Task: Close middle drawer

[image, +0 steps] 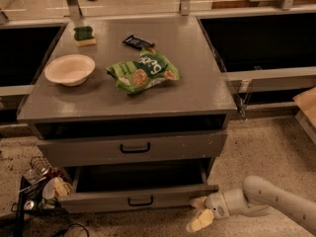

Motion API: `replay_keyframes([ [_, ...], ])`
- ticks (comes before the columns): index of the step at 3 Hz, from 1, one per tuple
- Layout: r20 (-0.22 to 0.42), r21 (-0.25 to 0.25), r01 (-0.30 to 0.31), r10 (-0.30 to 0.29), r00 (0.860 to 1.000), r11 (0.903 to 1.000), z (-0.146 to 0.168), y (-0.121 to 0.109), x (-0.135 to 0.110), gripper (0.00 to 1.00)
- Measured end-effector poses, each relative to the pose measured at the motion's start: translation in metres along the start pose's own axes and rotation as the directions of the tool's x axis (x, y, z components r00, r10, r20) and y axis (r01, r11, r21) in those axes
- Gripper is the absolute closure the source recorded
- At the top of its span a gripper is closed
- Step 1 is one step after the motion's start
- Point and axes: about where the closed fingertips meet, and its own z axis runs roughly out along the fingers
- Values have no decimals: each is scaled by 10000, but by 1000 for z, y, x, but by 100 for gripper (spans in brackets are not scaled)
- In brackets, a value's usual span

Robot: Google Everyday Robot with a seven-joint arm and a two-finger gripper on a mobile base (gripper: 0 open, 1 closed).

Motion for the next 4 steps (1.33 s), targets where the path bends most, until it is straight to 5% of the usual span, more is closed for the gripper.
replay_keyframes([
  [2,1,2,0,0,10000,10000,0,0,0,50],
  [3,400,672,-98,72,9992,9977,-5,0,-1,73],
  [4,1180,1901,-241,15,9930,9815,-22,2,-5,96],
])
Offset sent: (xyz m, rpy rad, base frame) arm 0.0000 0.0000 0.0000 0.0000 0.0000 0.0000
